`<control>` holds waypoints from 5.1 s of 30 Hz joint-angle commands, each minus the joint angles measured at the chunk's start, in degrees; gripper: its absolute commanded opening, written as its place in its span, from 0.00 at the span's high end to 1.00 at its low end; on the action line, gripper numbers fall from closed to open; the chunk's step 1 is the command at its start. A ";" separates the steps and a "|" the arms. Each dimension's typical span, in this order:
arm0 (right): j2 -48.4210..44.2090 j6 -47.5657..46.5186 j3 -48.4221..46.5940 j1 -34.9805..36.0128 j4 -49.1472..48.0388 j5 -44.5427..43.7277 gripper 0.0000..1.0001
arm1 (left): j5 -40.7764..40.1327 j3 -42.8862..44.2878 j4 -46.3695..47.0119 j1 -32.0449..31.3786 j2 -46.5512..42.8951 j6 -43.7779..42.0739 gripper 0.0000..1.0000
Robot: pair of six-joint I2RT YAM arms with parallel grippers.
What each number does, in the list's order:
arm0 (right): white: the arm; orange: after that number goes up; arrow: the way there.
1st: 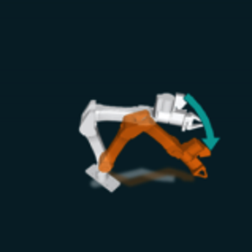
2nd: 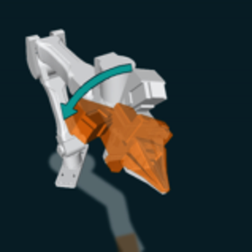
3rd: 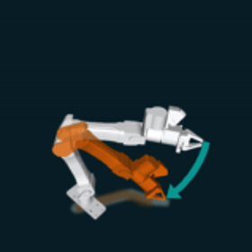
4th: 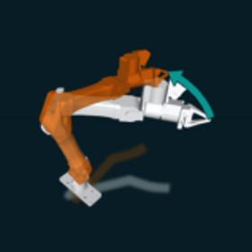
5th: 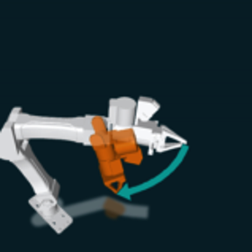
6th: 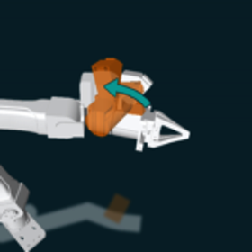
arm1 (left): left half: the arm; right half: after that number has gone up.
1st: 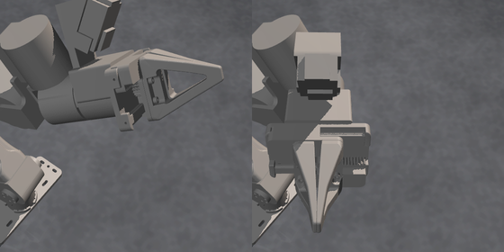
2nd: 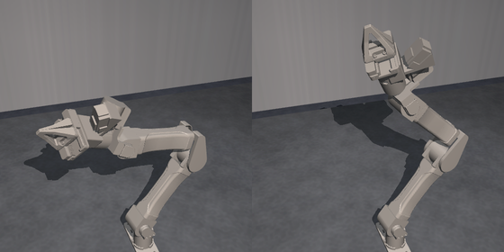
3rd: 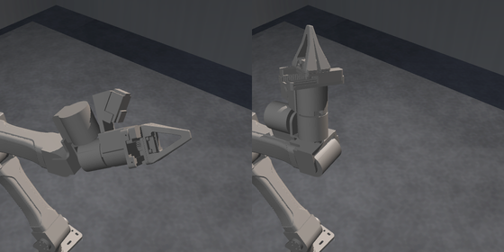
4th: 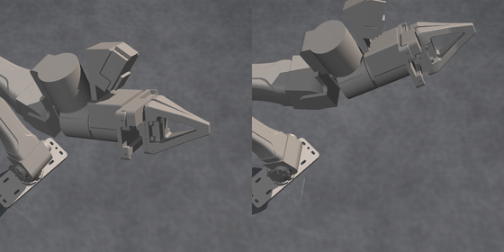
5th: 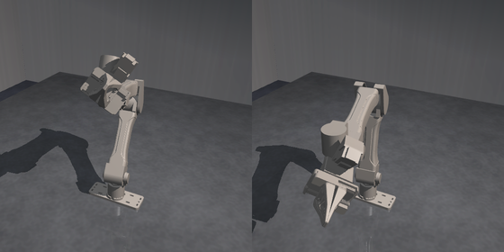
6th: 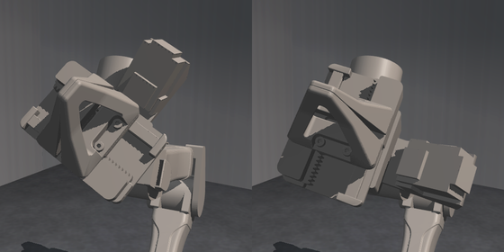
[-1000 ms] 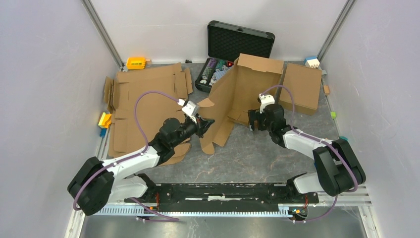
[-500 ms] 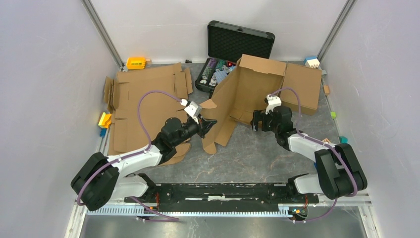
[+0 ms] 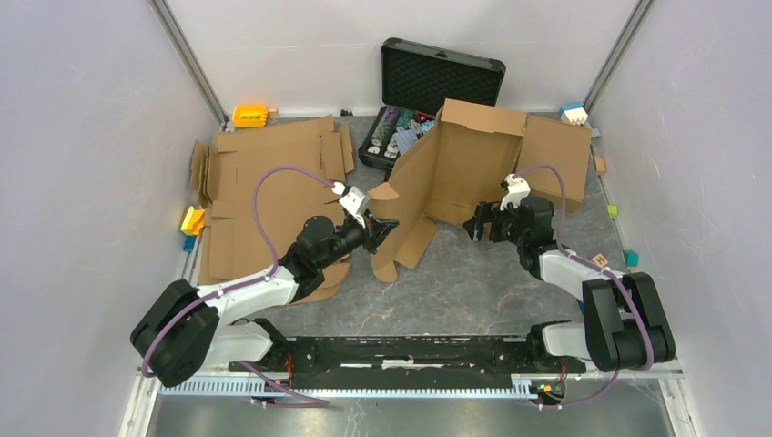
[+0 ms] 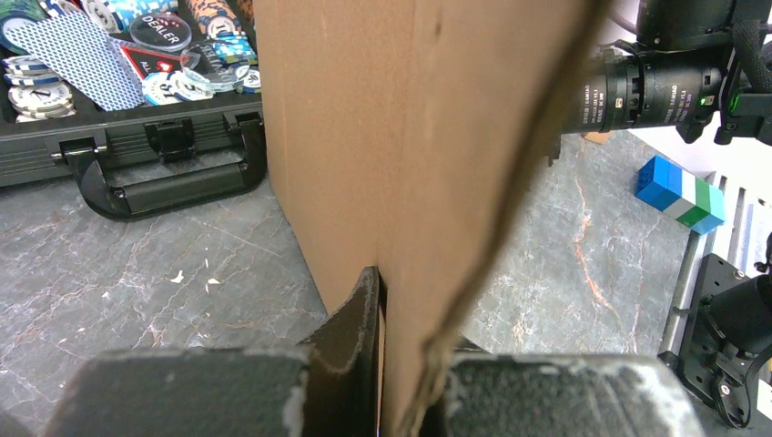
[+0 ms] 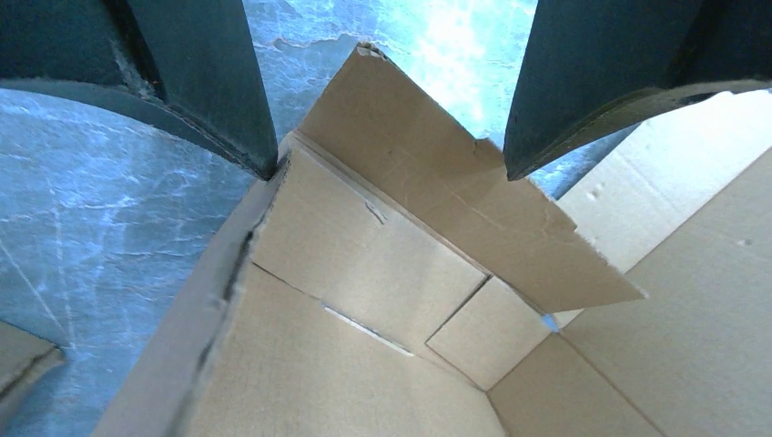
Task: Fold the paper box
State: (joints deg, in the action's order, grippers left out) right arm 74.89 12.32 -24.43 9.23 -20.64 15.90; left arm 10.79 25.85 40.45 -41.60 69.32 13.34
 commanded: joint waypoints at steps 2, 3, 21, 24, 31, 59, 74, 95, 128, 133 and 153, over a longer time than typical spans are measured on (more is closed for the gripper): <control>0.95 1.45 -0.79 -0.56 -6.10 11.56 0.02 | 2.71 -0.03 -3.27 -0.58 0.24 -0.77 0.89; 1.06 0.99 -0.87 -0.60 -5.92 11.69 0.02 | 2.58 -0.01 -3.41 -0.58 0.08 -0.77 0.89; 1.49 -0.27 -2.27 -0.53 -2.18 -9.47 0.02 | 1.36 0.25 -5.07 -0.58 -0.57 -1.65 0.88; 2.72 -0.31 -3.46 -0.57 -1.52 -10.49 0.03 | 1.36 0.42 -5.04 -0.58 -0.31 -1.65 0.88; 5.39 0.24 -4.67 -0.21 -2.76 -11.59 0.19 | 1.99 0.41 -4.44 -0.58 0.37 -1.32 0.88; 14.73 5.04 -10.87 0.95 -3.83 -22.17 0.02 | 2.84 1.05 -3.44 -0.58 2.75 -0.86 0.88; 17.22 8.53 -15.16 0.74 -4.17 -18.80 0.31 | 0.46 2.24 -4.47 -0.93 2.94 0.11 0.88; 30.12 9.26 -21.40 2.19 5.88 -19.30 0.92 | -1.34 3.65 -5.42 -3.80 3.81 0.21 0.87; -8.78 1.49 -12.09 0.69 14.58 -20.92 0.43 | -14.38 11.36 -35.74 -6.03 -15.51 0.89 0.98; -10.04 -0.04 -8.85 0.71 12.64 -12.28 0.38 | -14.34 11.74 -37.61 -6.03 -16.34 1.51 0.98; 17.31 -0.20 -20.04 11.24 2.26 -24.16 1.00 | -13.18 6.86 -30.61 -6.12 -15.63 -2.01 0.98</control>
State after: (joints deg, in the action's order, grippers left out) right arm 89.27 12.93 -40.84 20.51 -14.22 -3.25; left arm -2.74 33.32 6.28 -47.40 53.98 13.32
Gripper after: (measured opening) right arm 0.006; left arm 0.043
